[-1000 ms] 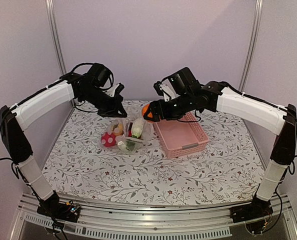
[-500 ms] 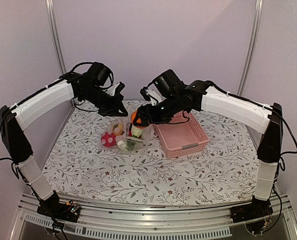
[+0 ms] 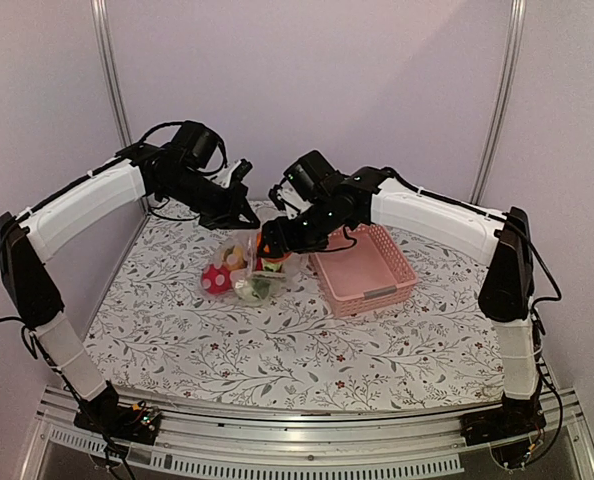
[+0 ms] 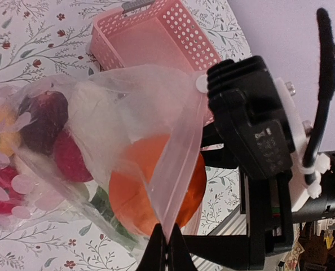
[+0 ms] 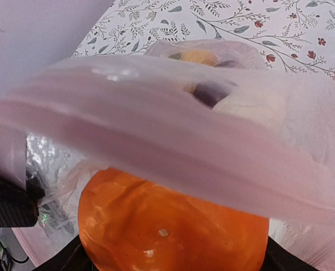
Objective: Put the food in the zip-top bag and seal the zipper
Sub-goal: Place the fake fruit in the zipper food storage bag.
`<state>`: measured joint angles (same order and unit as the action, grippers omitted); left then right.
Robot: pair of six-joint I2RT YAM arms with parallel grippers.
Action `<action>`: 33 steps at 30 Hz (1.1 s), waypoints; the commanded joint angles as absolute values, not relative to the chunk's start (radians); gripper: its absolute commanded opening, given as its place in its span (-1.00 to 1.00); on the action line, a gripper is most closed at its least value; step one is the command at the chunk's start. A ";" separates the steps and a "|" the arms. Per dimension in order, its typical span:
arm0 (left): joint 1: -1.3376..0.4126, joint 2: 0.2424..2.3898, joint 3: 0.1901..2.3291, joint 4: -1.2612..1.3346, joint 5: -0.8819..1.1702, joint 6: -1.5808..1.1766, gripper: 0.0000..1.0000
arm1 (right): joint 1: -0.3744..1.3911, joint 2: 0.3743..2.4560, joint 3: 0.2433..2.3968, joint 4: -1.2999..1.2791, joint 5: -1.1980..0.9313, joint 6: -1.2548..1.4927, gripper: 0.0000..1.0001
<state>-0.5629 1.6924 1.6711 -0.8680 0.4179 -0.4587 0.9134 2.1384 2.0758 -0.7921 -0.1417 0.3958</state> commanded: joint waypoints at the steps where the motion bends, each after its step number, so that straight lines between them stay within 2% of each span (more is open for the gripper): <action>1: -0.566 1.680 1.692 -0.848 0.429 -0.452 -1.00 | 0.911 2.174 2.118 -0.754 -0.186 0.403 0.65; 3: -0.565 1.686 1.700 -0.848 0.427 -0.453 -1.00 | 0.912 2.176 2.119 -0.734 -0.235 0.403 0.95; 4: -0.565 1.687 1.703 -0.848 0.428 -0.453 -1.00 | 0.911 2.176 2.120 -0.728 -0.251 0.406 0.98; 10: -0.553 1.685 1.701 -0.853 0.414 -0.454 -1.00 | 0.911 2.113 2.126 -0.743 -0.281 0.430 0.98; 18: -0.536 1.681 1.686 -0.852 0.426 -0.440 -1.00 | 0.884 1.919 2.091 -0.805 -0.204 0.410 0.98; 22: -0.535 1.674 1.678 -0.849 0.450 -0.421 -1.00 | 0.867 1.813 1.911 -0.755 0.057 0.352 0.98; 25: -0.542 1.637 1.669 -0.801 0.569 -0.397 -1.00 | 0.793 1.723 1.774 -0.691 -0.008 0.307 0.98; 26: -0.551 1.610 1.657 -0.767 0.641 -0.397 -1.00 | 0.764 1.707 1.755 -0.686 -0.089 0.306 0.97; 28: -0.586 1.559 1.631 -0.712 0.749 -0.413 -1.00 | 0.719 1.681 1.724 -0.657 -0.258 0.292 0.81; 33: -0.645 1.488 1.597 -0.808 0.662 -0.359 -1.00 | 0.712 1.558 1.619 -0.568 -0.413 0.187 0.46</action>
<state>-0.6037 1.5738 1.6211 -0.7979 0.6323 -0.4133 0.7017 1.6691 1.6890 -0.6525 -0.2363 0.2848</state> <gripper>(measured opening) 0.006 0.783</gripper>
